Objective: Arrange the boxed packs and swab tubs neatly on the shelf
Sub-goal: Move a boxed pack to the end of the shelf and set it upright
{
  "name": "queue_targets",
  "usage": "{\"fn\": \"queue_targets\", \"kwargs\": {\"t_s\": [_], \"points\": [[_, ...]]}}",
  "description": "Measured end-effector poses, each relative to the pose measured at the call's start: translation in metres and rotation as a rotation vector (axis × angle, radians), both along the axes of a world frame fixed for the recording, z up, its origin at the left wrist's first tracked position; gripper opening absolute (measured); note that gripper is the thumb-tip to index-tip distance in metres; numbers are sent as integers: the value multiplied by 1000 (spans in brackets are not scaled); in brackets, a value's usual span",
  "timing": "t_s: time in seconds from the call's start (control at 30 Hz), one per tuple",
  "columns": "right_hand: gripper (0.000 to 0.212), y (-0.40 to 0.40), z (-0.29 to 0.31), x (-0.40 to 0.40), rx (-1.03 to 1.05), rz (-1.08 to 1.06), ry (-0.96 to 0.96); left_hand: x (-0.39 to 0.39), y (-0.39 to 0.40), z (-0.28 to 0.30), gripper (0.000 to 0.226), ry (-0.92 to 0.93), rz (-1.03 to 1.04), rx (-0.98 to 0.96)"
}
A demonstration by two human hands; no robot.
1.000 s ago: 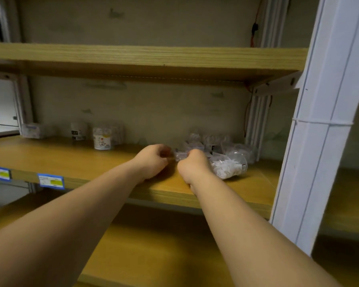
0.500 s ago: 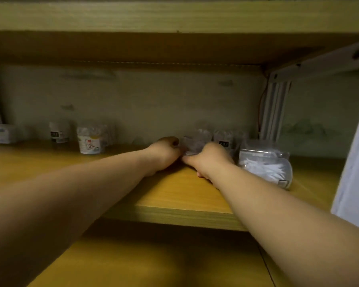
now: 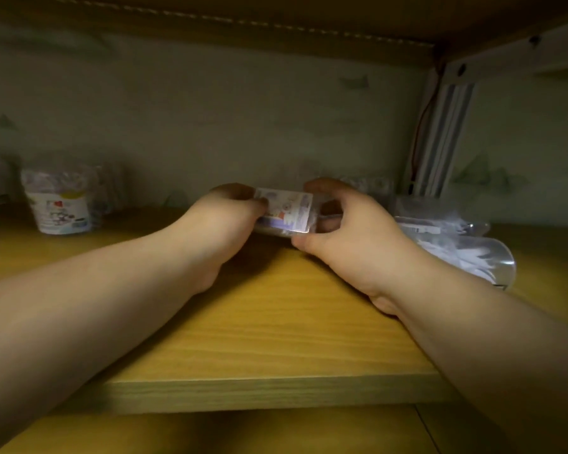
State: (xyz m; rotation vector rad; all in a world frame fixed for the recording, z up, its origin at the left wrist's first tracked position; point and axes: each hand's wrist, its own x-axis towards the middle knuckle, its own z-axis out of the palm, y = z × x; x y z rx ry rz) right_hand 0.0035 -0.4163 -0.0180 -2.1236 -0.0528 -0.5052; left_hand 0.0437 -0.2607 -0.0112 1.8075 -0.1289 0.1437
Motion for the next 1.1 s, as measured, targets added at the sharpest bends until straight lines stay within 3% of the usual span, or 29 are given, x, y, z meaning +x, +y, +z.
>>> {"fn": "queue_targets", "kwargs": {"t_s": [0.23,0.4,0.5,0.63,0.8,0.97,1.1], "points": [[68,-5,1,3,-100,-73,-53,-5,-3,0,26,-40,4,0],[42,-8,2,2,-154,-163,-60,-6,-4,-1,24,-40,-11,24],[38,-6,0,1,-244,-206,-58,-10,-4,0,29,-30,-16,36],[33,1,1,-4,-320,-260,-74,-21,-9,-1,31,-180,62,144],[34,12,6,-39,-181,-155,-67,-65,2,7,31,-225,109,174],[26,16,-9,-85,-146,-11,-45,-118,22,-7,27,-174,160,248],[23,14,-15,-111,-169,-17,-59,-146,22,-11,33,-201,155,357]]}}
